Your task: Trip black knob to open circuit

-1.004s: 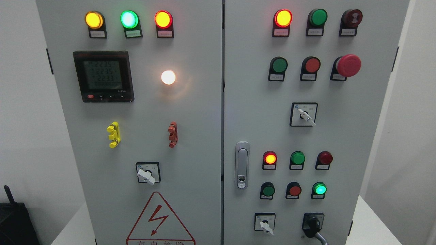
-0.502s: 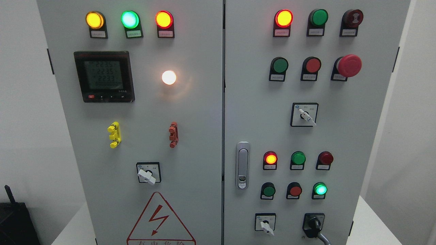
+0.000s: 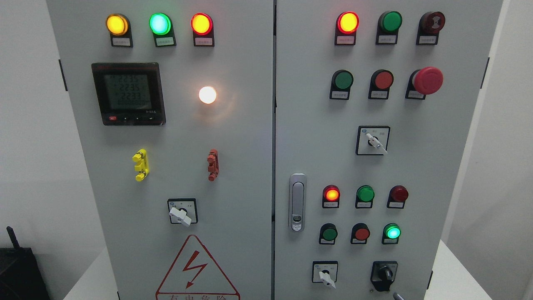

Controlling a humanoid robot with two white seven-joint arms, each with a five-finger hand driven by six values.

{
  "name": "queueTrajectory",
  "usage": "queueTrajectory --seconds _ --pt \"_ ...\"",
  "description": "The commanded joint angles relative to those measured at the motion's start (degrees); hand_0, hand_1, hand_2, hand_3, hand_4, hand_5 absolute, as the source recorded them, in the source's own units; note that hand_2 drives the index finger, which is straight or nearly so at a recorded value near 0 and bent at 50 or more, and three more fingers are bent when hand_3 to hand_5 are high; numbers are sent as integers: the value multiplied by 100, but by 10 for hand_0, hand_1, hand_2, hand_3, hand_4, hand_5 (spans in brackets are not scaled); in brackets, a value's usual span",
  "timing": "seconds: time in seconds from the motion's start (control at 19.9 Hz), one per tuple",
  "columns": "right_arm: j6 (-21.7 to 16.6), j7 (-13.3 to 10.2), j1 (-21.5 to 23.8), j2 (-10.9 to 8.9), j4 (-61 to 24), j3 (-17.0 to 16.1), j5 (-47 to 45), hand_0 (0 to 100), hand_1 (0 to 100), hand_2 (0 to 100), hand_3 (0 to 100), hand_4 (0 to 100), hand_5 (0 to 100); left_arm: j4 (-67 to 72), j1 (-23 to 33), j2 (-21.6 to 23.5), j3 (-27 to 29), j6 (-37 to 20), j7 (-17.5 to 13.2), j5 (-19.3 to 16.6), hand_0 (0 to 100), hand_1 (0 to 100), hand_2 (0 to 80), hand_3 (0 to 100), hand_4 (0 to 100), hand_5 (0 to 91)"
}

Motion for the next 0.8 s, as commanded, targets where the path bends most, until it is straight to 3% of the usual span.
queueTrajectory --seconds 0.0,0.1,0.2,0.25,0.35,0.5,0.75 --pt "-66 48 336 -36 -433 -47 -25 0 0 0 839 733 729 -89 0 0 5 2 1 0 120 389 0 0 0 0" --pt "-128 57 424 -36 -477 -47 -86 0 0 0 618 545 585 -89 0 0 4 2 1 0 120 389 0 0 0 0" --pt "-181 66 538 -53 -555 -38 -209 0 0 0 377 314 361 -89 0 0 4 2 1 0 120 389 0 0 0 0" --pt "-190 83 634 -62 -643 -29 -262 0 0 0 349 291 342 -89 0 0 -4 2 1 0 120 389 0 0 0 0" --pt "-286 92 837 -88 -723 -12 -341 0 0 0 116 74 166 -89 0 0 -4 2 1 0 120 389 0 0 0 0" --pt "-532 83 995 -62 -732 6 -342 0 0 0 28 0 79 -89 0 0 5 2 1 0 120 389 0 0 0 0" --pt "-568 74 1031 -36 -758 -12 -350 0 0 0 16 0 50 -89 0 0 -4 2 1 0 120 389 0 0 0 0"
